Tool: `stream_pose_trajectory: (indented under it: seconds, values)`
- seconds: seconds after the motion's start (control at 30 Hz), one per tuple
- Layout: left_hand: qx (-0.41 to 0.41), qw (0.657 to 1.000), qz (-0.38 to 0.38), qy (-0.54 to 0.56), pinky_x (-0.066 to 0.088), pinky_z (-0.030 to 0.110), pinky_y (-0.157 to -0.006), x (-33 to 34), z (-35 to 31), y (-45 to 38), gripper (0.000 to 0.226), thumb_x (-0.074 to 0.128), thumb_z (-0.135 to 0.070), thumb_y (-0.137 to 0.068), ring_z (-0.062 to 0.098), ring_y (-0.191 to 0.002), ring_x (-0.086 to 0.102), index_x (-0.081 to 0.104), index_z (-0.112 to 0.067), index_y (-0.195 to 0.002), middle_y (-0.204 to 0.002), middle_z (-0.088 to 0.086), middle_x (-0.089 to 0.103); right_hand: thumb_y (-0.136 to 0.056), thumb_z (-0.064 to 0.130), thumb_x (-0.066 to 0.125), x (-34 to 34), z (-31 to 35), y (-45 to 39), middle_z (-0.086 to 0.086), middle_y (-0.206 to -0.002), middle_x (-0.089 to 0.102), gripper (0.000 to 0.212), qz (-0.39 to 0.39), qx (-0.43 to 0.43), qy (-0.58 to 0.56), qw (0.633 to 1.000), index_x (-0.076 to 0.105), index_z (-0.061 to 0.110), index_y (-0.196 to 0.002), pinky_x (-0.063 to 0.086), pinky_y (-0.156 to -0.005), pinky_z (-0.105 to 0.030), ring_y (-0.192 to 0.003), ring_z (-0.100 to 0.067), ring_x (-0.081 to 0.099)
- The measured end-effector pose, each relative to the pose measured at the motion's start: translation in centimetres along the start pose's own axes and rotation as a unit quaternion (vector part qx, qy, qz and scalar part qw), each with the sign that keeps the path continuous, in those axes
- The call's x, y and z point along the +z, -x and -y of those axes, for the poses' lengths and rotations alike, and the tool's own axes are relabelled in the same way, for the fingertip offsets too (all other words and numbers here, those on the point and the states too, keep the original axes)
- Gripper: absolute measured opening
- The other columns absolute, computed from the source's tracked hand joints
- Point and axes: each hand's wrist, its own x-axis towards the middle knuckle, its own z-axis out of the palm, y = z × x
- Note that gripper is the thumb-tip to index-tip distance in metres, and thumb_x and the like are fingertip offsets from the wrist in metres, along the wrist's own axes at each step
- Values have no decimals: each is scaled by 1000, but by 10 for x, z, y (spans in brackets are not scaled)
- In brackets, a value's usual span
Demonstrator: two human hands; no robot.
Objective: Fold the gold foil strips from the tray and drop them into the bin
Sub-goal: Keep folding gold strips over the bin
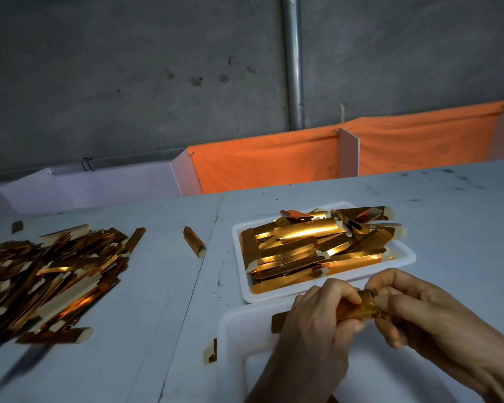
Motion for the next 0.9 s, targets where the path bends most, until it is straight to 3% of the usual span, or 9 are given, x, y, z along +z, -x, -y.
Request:
stream_pose_trajectory:
  seconds: [0.1,0.33,0.5,0.7,0.8,0.9]
  values:
    - [-2,1000,0,4,25,-3,-77,-1,0,0,28,52,-31,-94,-23,-94,31,33,-48,-103,-120,-25,45,-67,7,59,0,0,0,-18,-57,46,26,-1,-3,-9,1000,57,-3,-91,40,-41,-24,-43,-21,44]
    - [52,998,-21,-9,22,-1,-83,0,4,1,27,52,-27,-94,-25,-94,27,50,-30,-121,-126,-14,52,-72,2,61,0,0,1,-19,-59,50,25,4,-4,33,999,55,-3,-96,41,-42,-23,-44,-23,47]
    - [117,992,-24,-48,24,10,-85,0,5,0,27,52,-21,-92,-9,-97,33,59,-18,-117,-118,-1,61,-89,-9,52,-5,-5,-6,-13,-57,53,9,13,-40,134,990,53,-1,-94,45,-48,-19,-47,-20,52]
    - [70,997,0,-16,24,-1,-81,-1,9,2,25,50,-28,-95,-29,-95,27,52,-32,-119,-121,-14,54,-94,1,46,-5,-4,-3,-17,-60,54,14,20,-50,125,991,58,5,-88,45,-49,-21,-50,-22,53]
    - [76,997,-6,-14,25,-2,-82,-1,10,2,25,49,-31,-95,-31,-99,25,52,-34,-119,-123,-17,53,-95,9,47,-7,-5,-5,-19,-61,52,19,15,-32,106,994,61,9,-83,45,-48,-22,-49,-21,51]
    - [112,993,-26,-32,26,3,-85,1,9,2,27,50,-30,-91,-27,-100,29,57,-29,-117,-120,-13,58,-88,13,55,-5,-5,-5,-17,-59,50,9,22,-49,98,994,63,13,-83,43,-47,-23,-48,-21,47]
